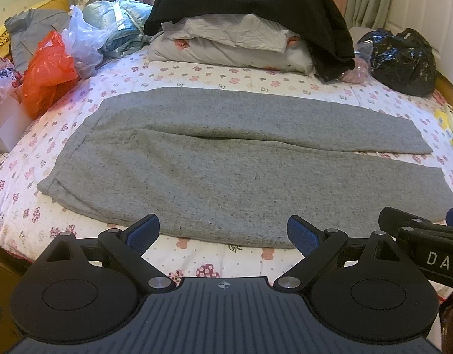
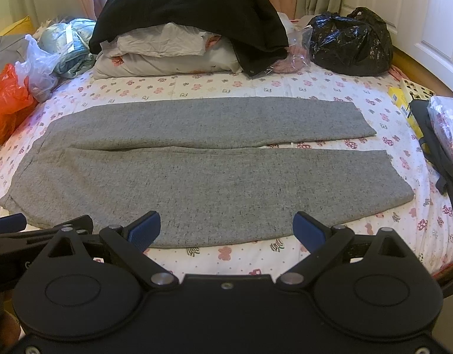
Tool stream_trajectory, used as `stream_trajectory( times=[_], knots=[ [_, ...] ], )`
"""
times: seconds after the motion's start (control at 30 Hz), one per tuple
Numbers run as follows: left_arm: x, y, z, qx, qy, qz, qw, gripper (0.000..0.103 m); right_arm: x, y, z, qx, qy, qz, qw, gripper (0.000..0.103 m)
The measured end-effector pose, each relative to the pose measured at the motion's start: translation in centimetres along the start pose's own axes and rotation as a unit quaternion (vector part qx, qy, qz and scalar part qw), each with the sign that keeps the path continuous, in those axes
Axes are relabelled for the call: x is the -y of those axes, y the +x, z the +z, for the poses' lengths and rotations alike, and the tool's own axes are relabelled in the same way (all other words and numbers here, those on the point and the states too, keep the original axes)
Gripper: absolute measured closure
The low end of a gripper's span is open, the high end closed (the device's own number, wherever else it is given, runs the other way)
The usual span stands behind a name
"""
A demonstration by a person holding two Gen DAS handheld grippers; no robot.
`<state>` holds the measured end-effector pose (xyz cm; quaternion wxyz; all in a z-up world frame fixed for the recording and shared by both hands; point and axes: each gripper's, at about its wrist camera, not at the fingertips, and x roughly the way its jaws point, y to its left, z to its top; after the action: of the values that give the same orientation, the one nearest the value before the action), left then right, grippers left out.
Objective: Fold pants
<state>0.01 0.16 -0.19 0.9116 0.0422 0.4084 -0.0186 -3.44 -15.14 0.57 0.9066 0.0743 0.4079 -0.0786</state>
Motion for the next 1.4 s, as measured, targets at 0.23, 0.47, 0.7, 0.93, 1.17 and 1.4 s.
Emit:
stream_trajectory(
  times=[0.23, 0.47, 0.7, 0.93, 1.17, 1.4],
  knots=[
    [-0.4, 0.1, 0.2, 0.011, -0.008, -0.009, 0.9999, 0.009, 0.2, 0.0, 0.1, -0.001, 0.002, 0.001, 1.0, 0.007],
    [-2.6, 0.5, 0.6, 0.011, -0.057, -0.026, 0.998, 0.009, 0.1, 0.1, 0.2, -0.001, 0.002, 0.004, 1.0, 0.007],
    [-3.6, 0.6, 1.1, 0.025, -0.047, 0.005, 0.9986, 0.009, 0.1, 0.1, 0.3, -0.001, -0.001, 0.003, 1.0, 0.007],
    [-3.5, 0.8, 0.8, 0.026, -0.019, 0.016, 0.9994, 0.009, 0.4, 0.2, 0.4, -0.001, 0.006, -0.002, 1.0, 0.007],
    [-3.0, 0.8, 0.5, 0.023, -0.001, 0.007, 0.9997, 0.009, 0.5, 0.2, 0.6, 0.001, 0.002, -0.002, 1.0, 0.007],
    [-2.9, 0.7, 0.6, 0.016, -0.002, -0.001, 0.9999, 0.009, 0.4, 0.1, 0.6, 0.002, 0.0, -0.002, 1.0, 0.007]
  ],
)
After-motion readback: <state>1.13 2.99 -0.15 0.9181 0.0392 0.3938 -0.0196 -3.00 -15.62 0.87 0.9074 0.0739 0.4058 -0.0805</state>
